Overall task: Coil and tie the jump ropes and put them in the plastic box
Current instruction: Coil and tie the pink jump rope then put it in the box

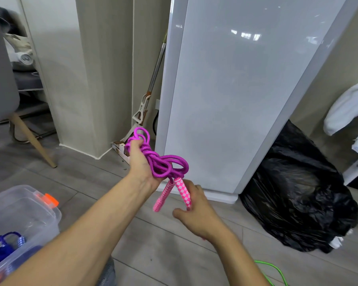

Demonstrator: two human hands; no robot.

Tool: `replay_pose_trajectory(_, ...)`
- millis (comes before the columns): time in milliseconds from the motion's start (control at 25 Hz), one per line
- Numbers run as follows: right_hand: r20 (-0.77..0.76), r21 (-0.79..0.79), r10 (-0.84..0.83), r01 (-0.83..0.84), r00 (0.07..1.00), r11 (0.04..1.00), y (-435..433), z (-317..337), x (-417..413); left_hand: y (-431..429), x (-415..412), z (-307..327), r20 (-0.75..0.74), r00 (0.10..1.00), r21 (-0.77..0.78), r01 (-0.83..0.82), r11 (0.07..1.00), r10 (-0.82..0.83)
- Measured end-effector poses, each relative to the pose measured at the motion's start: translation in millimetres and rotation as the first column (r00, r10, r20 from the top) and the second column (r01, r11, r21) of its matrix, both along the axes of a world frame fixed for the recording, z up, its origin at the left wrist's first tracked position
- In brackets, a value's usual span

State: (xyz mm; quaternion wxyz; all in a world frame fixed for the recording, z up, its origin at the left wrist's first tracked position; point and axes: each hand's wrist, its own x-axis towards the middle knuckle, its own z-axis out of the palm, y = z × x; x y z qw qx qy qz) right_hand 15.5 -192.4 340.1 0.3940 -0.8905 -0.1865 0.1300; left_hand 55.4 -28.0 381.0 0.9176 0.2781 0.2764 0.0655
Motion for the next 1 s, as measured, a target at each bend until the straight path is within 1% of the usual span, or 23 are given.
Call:
replay_pose_trajectory(80,-0.084,0.146,-0.044,0.056,0.995,0.988,16,-10,-1,-5,1,-5,-0.055,0.998,0.121,0.039,0.992,-0.033)
replay_pose_trajectory(120,-0.105,0.188,-0.076,0.095,0.992,0.978,23,-14,-1,-7,3,-10,-0.089,0.996,0.159,0.032,0.987,-0.018)
replay_pose_trajectory(160,-0.108,0.189,-0.110,0.129,0.988,0.973,28,-17,-1,-6,3,-14,-0.112,0.993,0.173,-0.004,0.985,0.023)
replay_pose_trajectory(200,-0.068,0.147,-0.121,0.129,0.990,0.981,30,-19,-1,-4,6,-18,-0.128,0.988,0.181,-0.063,0.981,0.087)
replay_pose_trajectory(280,0.059,-0.043,-0.078,0.080,0.995,0.996,26,-21,0,5,11,-20,-0.160,0.960,0.214,-0.193,0.958,0.229)
replay_pose_trajectory(320,0.066,-0.111,-0.049,0.056,0.997,0.992,22,-22,0,10,14,-20,-0.171,0.943,0.239,-0.240,0.941,0.284)
replay_pose_trajectory(360,0.022,-0.126,-0.029,0.032,0.999,0.992,18,-22,0,14,17,-21,-0.175,0.931,0.266,-0.270,0.925,0.322)
replay_pose_trajectory(400,-0.014,-0.145,-0.018,0.015,1.000,0.989,13,-24,1,17,20,-23,-0.182,0.921,0.290,-0.284,0.914,0.344)
replay_pose_trajectory(440,-0.006,-0.199,-0.007,0.006,1.000,0.980,10,-27,1,22,24,-28,-0.203,0.912,0.312,-0.284,0.907,0.356)
replay_pose_trajectory(520,0.068,-0.358,0.033,-0.007,0.997,0.934,4,-32,-1,37,29,-40,-0.281,0.881,0.340,-0.280,0.898,0.381)
replay_pose_trajectory(600,0.113,-0.440,0.090,-0.031,0.990,0.897,0,-33,-4,54,32,-53,-0.331,0.850,0.356,-0.289,0.889,0.410)
replay_pose_trajectory(680,0.126,-0.476,0.117,-0.043,0.985,0.878,-1,-34,-6,63,34,-63,-0.330,0.851,0.391,-0.271,0.880,0.408)
replay_pose_trajectory(760,0.119,-0.509,0.119,-0.043,0.986,0.860,-3,-34,-2,64,35,-65,-0.279,0.877,0.434,-0.249,0.866,0.392)
replay_pose_trajectory(840,0.082,-0.545,0.082,-0.024,0.993,0.838,-14,-32,5,65,35,-66,-0.210,0.905,0.496,-0.228,0.838,0.371)
replay_pose_trajectory(920,0.029,-0.618,0.050,-0.022,0.998,0.786,-27,-27,12,69,35,-68,-0.153,0.938,0.537,-0.185,0.823,0.310)
replay_pose_trajectory(1000,-0.007,-0.701,-0.005,-0.001,1.000,0.713,-38,-23,18,68,35,-70,-0.121,0.973,0.611,-0.083,0.788,0.196)
